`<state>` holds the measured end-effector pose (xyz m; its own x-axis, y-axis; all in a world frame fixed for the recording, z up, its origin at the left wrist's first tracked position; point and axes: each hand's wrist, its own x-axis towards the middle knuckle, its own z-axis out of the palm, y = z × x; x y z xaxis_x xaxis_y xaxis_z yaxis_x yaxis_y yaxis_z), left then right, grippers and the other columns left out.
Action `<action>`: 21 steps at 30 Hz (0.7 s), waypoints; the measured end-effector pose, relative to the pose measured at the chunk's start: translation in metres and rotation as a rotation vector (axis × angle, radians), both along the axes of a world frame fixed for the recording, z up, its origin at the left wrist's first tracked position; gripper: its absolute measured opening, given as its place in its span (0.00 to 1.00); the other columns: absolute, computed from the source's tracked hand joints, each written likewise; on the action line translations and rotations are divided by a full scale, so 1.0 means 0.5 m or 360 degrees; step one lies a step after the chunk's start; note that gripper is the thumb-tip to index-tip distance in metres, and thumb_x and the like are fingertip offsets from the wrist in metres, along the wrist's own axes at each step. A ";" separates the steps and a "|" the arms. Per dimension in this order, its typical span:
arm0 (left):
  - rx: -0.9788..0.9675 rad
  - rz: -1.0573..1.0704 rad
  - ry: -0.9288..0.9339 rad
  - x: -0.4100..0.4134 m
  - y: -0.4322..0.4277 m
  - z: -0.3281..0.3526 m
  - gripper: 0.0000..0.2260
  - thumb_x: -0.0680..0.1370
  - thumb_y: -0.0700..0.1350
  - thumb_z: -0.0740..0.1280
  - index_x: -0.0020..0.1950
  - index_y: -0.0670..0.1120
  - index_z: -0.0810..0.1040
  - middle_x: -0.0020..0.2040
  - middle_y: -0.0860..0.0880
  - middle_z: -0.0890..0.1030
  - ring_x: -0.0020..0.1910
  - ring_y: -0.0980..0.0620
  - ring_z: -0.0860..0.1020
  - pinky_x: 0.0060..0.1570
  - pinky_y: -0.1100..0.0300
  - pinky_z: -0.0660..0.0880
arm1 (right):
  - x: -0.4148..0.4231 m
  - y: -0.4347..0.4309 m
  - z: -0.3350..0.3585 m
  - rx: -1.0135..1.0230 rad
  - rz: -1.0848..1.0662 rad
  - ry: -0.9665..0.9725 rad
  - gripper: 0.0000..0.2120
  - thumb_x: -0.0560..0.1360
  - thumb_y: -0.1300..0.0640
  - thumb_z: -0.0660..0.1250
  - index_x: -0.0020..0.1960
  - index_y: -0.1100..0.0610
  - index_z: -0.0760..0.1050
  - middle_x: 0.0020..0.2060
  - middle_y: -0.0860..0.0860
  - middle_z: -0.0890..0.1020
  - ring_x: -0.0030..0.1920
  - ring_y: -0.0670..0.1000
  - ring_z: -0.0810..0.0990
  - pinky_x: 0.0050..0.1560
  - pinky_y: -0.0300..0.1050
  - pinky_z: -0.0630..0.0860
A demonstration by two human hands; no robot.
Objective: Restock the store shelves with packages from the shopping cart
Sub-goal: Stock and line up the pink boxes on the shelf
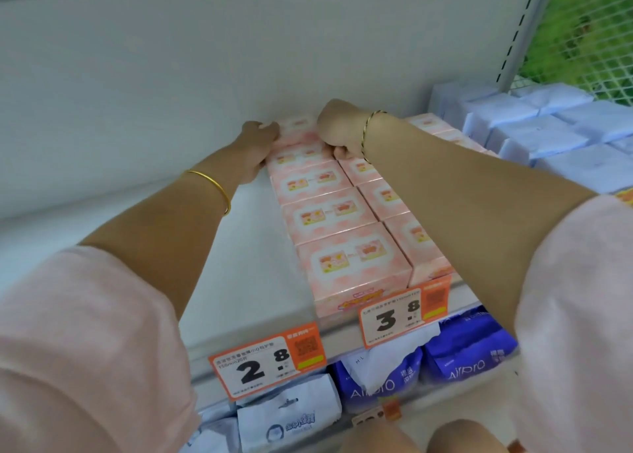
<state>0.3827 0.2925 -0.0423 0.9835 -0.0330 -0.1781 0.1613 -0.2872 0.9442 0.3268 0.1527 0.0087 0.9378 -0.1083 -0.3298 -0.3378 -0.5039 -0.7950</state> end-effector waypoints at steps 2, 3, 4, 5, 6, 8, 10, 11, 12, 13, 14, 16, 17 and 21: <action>0.0141 -0.0015 0.0027 -0.011 -0.004 0.000 0.22 0.80 0.47 0.57 0.71 0.37 0.61 0.63 0.40 0.75 0.51 0.47 0.78 0.44 0.59 0.78 | -0.008 0.004 0.006 0.0010 0.0026 0.0015 0.15 0.81 0.63 0.45 0.37 0.60 0.62 0.13 0.54 0.70 0.09 0.47 0.63 0.14 0.27 0.56; 0.0220 -0.0011 0.0041 -0.017 -0.006 0.000 0.22 0.81 0.47 0.57 0.71 0.37 0.60 0.63 0.40 0.74 0.52 0.47 0.77 0.48 0.58 0.78 | -0.013 0.004 0.011 0.0003 0.0027 -0.0013 0.13 0.80 0.63 0.46 0.39 0.60 0.63 0.16 0.55 0.71 0.12 0.48 0.65 0.15 0.28 0.57; 0.0320 0.0005 0.0037 -0.021 -0.008 0.001 0.23 0.81 0.48 0.57 0.71 0.37 0.59 0.65 0.40 0.73 0.56 0.46 0.76 0.54 0.55 0.76 | -0.013 0.002 0.012 0.0004 0.0033 -0.0066 0.12 0.80 0.64 0.47 0.40 0.59 0.63 0.18 0.55 0.72 0.15 0.48 0.67 0.16 0.30 0.57; 0.0463 0.0030 0.0022 -0.029 -0.011 0.006 0.24 0.80 0.49 0.57 0.72 0.38 0.58 0.66 0.40 0.71 0.60 0.44 0.74 0.60 0.53 0.73 | -0.023 0.000 0.020 -0.0046 0.0052 -0.0111 0.12 0.80 0.64 0.47 0.40 0.59 0.63 0.19 0.54 0.72 0.17 0.48 0.68 0.17 0.32 0.59; 0.0647 0.0070 -0.0011 -0.042 -0.016 0.018 0.25 0.80 0.50 0.56 0.73 0.38 0.56 0.69 0.40 0.68 0.64 0.42 0.71 0.64 0.52 0.70 | -0.029 -0.007 0.024 -0.0070 0.0066 -0.0188 0.12 0.80 0.64 0.48 0.40 0.58 0.63 0.22 0.54 0.73 0.18 0.49 0.69 0.19 0.35 0.61; 0.0943 0.0165 -0.0165 -0.078 -0.032 0.050 0.24 0.80 0.48 0.55 0.73 0.39 0.57 0.71 0.40 0.62 0.66 0.39 0.68 0.63 0.53 0.67 | -0.062 -0.033 0.039 -0.0034 0.0052 -0.0315 0.08 0.81 0.64 0.49 0.47 0.60 0.66 0.29 0.54 0.72 0.22 0.49 0.71 0.21 0.36 0.63; 0.0972 0.0154 -0.0473 -0.123 -0.066 0.081 0.21 0.80 0.45 0.56 0.71 0.39 0.59 0.69 0.39 0.61 0.65 0.40 0.69 0.62 0.54 0.66 | -0.132 -0.079 0.051 0.0034 0.0036 -0.0413 0.11 0.80 0.63 0.51 0.59 0.63 0.69 0.34 0.54 0.73 0.26 0.51 0.72 0.23 0.36 0.63; 0.0940 0.0113 -0.0657 -0.152 -0.091 0.094 0.20 0.80 0.44 0.57 0.71 0.39 0.61 0.69 0.39 0.61 0.64 0.41 0.70 0.62 0.57 0.65 | -0.175 -0.107 0.054 0.0071 0.0029 -0.0464 0.13 0.80 0.63 0.53 0.62 0.64 0.69 0.38 0.55 0.74 0.26 0.51 0.74 0.23 0.35 0.63; 0.0913 0.0054 -0.0830 -0.185 -0.122 0.103 0.19 0.79 0.43 0.57 0.70 0.39 0.63 0.68 0.39 0.62 0.63 0.42 0.71 0.61 0.59 0.64 | -0.222 -0.139 0.053 0.0119 0.0021 -0.0506 0.14 0.79 0.64 0.55 0.62 0.64 0.70 0.43 0.55 0.74 0.25 0.48 0.77 0.23 0.33 0.64; 0.0894 -0.0030 -0.0971 -0.224 -0.157 0.109 0.19 0.79 0.42 0.58 0.69 0.39 0.65 0.68 0.39 0.63 0.62 0.43 0.71 0.61 0.60 0.63 | -0.275 -0.171 0.053 0.0148 0.0009 -0.0520 0.13 0.79 0.65 0.56 0.61 0.64 0.71 0.46 0.54 0.74 0.25 0.46 0.78 0.22 0.32 0.64; 0.0872 -0.0146 -0.1073 -0.265 -0.195 0.111 0.18 0.78 0.41 0.59 0.68 0.39 0.66 0.67 0.39 0.64 0.63 0.44 0.70 0.61 0.62 0.62 | -0.327 -0.203 0.051 0.0177 -0.0008 -0.0509 0.12 0.78 0.65 0.57 0.60 0.63 0.73 0.48 0.53 0.75 0.27 0.46 0.78 0.22 0.33 0.64; 0.0814 -0.0443 -0.1215 -0.360 -0.277 0.109 0.17 0.78 0.40 0.60 0.67 0.39 0.68 0.65 0.39 0.67 0.63 0.45 0.69 0.60 0.65 0.60 | -0.432 -0.272 0.046 0.0177 -0.0041 -0.0441 0.11 0.78 0.66 0.58 0.57 0.59 0.74 0.48 0.52 0.78 0.29 0.47 0.78 0.22 0.33 0.65; 0.0801 -0.0595 -0.1261 -0.408 -0.318 0.104 0.17 0.77 0.40 0.60 0.66 0.39 0.70 0.64 0.39 0.68 0.64 0.46 0.69 0.60 0.65 0.60 | -0.483 -0.308 0.040 0.0145 -0.0058 -0.0398 0.10 0.78 0.66 0.58 0.55 0.57 0.75 0.46 0.52 0.79 0.28 0.46 0.78 0.22 0.33 0.66; 0.0793 -0.1177 -0.1297 -0.580 -0.475 0.060 0.17 0.76 0.45 0.61 0.63 0.41 0.73 0.63 0.38 0.71 0.64 0.45 0.69 0.61 0.61 0.61 | -0.677 -0.446 0.005 -0.0087 -0.0135 -0.0083 0.09 0.78 0.65 0.58 0.49 0.55 0.75 0.40 0.51 0.80 0.27 0.44 0.80 0.23 0.32 0.70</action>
<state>0.0927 0.0550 -0.0122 0.5855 -0.7396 0.3320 -0.7870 -0.4204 0.4516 -0.0115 -0.0704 0.0111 0.9402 -0.2048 -0.2722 -0.3401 -0.5184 -0.7846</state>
